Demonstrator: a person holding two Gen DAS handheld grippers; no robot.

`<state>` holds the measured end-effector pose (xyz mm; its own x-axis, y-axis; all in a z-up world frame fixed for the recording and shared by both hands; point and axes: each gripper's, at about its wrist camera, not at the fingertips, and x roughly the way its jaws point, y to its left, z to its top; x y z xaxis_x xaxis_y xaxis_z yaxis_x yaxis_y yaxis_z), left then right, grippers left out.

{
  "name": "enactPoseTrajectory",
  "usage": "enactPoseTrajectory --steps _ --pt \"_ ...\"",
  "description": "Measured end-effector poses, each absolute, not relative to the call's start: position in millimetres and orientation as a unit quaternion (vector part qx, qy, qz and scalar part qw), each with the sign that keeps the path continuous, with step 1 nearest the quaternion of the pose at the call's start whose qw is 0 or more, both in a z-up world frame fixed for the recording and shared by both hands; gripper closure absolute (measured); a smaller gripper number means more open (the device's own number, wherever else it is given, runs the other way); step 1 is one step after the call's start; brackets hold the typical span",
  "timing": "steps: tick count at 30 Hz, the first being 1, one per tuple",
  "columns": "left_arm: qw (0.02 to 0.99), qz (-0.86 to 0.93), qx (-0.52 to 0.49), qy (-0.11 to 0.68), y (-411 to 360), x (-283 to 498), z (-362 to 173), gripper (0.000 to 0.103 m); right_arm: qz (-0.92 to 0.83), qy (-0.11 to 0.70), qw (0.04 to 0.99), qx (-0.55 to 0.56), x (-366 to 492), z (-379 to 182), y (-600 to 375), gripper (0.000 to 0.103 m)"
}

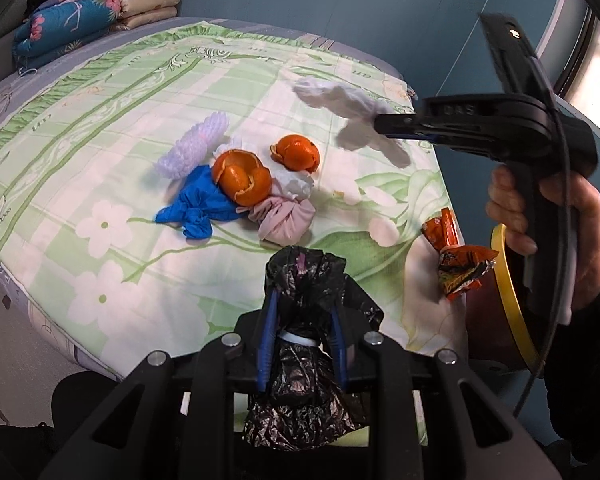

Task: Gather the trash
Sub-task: 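Grasp the white cloth bundle with the right gripper and lift it, then carry the black bag and white cloth bundle over the yellow-rimmed bin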

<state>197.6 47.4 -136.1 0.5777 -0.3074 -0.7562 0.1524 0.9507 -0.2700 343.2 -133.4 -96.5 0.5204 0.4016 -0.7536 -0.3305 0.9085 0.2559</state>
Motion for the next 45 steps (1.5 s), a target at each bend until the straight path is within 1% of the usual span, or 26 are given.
enactPoseTrajectory --steps 11,22,32,38,45 --pt "0.902 -0.116 -0.097 0.403 52.6 191.7 -103.0 0.081 0.225 0.400 0.887 0.058 285.4 -57.2 -168.2 0.092" --pt "0.920 -0.111 -0.080 0.368 41.1 181.9 -62.1 0.081 0.227 0.377 0.895 0.072 235.5 -40.2 -199.1 0.092" --pt "0.930 -0.144 -0.066 0.331 2.2 177.7 -19.2 0.081 0.219 0.344 0.908 0.095 193.9 -18.5 -239.0 0.092" --pt "0.932 -0.169 -0.061 0.314 -27.1 176.4 1.8 0.081 0.205 0.303 0.924 0.108 173.2 2.9 -264.8 0.092" --pt "0.931 -0.205 -0.047 0.298 -69.0 177.9 20.1 0.081 0.148 0.271 0.944 0.117 154.1 19.7 -300.6 0.092"
